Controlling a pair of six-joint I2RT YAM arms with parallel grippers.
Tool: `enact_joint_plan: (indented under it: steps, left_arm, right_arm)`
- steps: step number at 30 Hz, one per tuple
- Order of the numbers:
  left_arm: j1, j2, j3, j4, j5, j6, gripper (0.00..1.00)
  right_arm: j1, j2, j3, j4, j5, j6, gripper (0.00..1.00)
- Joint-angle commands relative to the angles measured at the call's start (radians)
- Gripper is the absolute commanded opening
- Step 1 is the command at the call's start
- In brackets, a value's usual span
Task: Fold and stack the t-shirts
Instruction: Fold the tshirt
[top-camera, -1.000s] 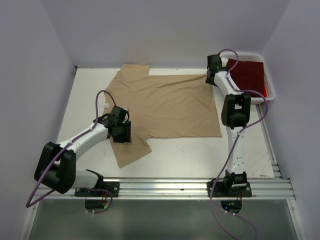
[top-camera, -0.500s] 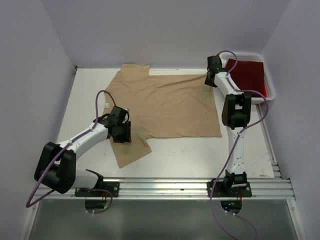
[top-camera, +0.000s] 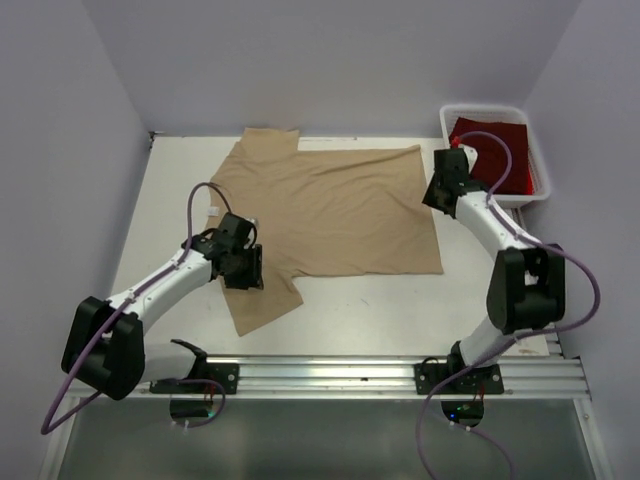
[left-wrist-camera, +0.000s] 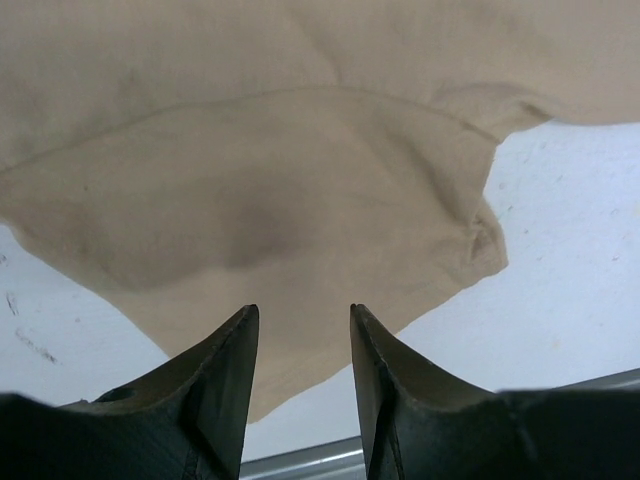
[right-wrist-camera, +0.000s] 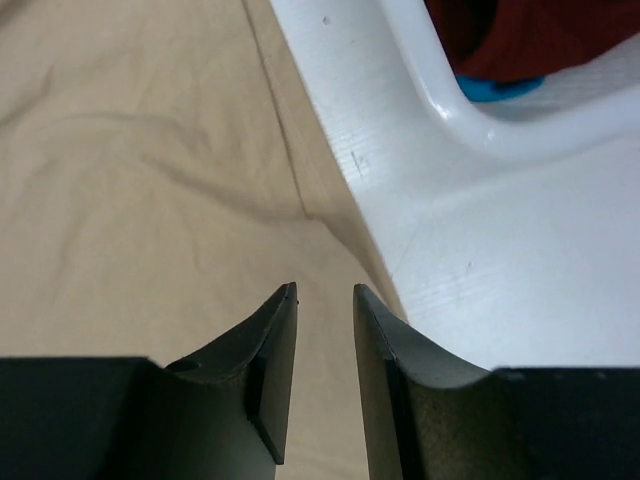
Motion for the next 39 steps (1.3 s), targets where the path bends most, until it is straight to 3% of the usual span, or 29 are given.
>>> enact_joint_plan:
  steps: [1, 8, 14, 21, 39]
  left_arm:
    - [-0.021, 0.011, 0.043, -0.151, 0.026, 0.001, 0.46]
    - [-0.125, 0.019, 0.067, -0.326, -0.034, -0.005, 0.46]
    - [-0.133, 0.069, 0.035, -0.319, -0.038, -0.011, 0.44]
    - [-0.139, 0.183, -0.003, -0.261, -0.036, -0.017, 0.43]
    - [-0.163, 0.192, -0.033, -0.264, -0.026, -0.034, 0.43]
  right_arm:
    - [0.032, -0.152, -0.126, 0.030, -0.016, 0.047, 0.33]
    - [0.115, -0.363, -0.275, -0.039, -0.008, 0.049, 0.33]
    - [0.149, -0.465, -0.292, -0.082, -0.010, 0.050, 0.33]
    - [0.149, -0.512, -0.334, -0.103, -0.007, 0.035, 0.33]
    - [0.149, -0.554, -0.358, -0.125, 0.033, 0.035, 0.33]
